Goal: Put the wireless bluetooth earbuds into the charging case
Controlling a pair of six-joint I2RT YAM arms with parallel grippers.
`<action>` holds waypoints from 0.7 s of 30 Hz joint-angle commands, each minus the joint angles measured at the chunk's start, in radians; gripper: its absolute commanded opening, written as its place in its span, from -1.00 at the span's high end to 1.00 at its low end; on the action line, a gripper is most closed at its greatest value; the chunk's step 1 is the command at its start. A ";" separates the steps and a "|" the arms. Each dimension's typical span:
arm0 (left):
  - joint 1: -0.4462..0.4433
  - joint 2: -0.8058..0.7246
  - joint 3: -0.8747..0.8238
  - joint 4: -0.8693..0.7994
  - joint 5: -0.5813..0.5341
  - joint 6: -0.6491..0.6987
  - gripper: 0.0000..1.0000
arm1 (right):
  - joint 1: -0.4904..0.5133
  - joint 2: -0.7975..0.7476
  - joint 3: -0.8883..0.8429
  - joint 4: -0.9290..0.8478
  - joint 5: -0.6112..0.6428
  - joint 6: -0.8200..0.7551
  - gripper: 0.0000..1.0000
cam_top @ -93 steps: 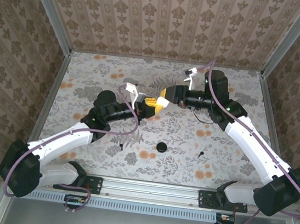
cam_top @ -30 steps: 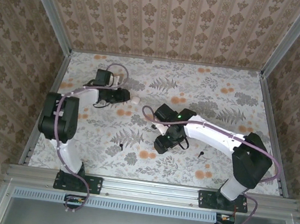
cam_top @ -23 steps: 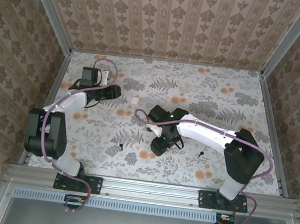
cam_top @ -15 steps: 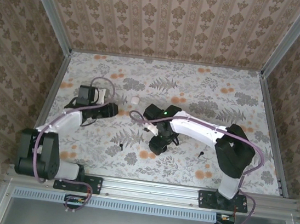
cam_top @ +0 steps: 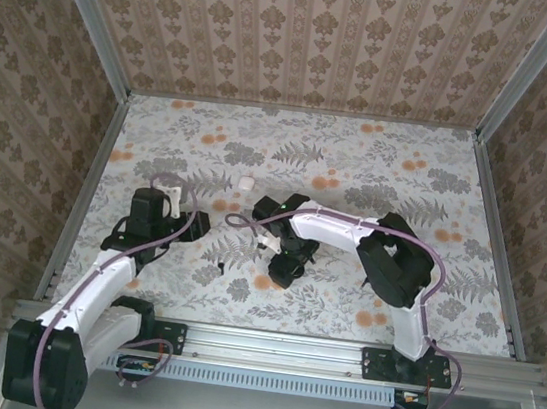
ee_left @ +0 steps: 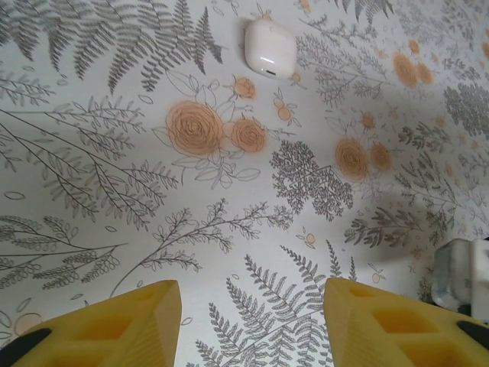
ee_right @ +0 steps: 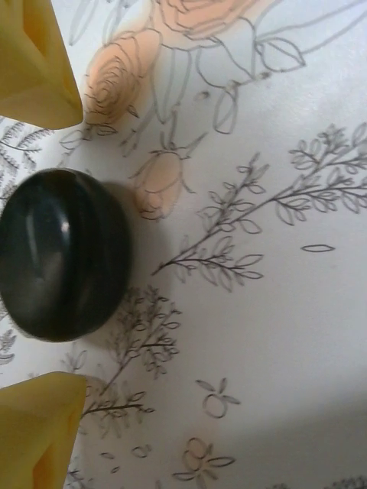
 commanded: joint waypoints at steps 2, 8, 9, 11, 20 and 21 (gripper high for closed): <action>0.001 -0.002 0.035 -0.022 -0.039 0.013 -0.03 | 0.001 0.039 0.025 -0.028 0.003 -0.017 -0.59; 0.004 0.023 0.034 0.004 -0.033 -0.002 -0.03 | -0.020 0.026 0.009 -0.034 -0.056 0.039 -0.14; 0.003 0.025 0.035 0.009 -0.031 -0.003 -0.03 | -0.031 0.018 0.007 -0.034 -0.062 0.056 -0.05; 0.003 0.028 0.036 0.023 -0.022 -0.002 -0.03 | -0.052 0.001 0.001 -0.038 -0.078 0.090 0.06; -0.007 -0.034 0.066 0.149 0.087 0.078 -0.01 | -0.204 -0.198 -0.029 0.038 -0.289 0.350 0.11; -0.017 -0.050 0.064 0.179 0.091 0.081 -0.01 | -0.219 -0.234 -0.033 0.058 -0.311 0.388 0.12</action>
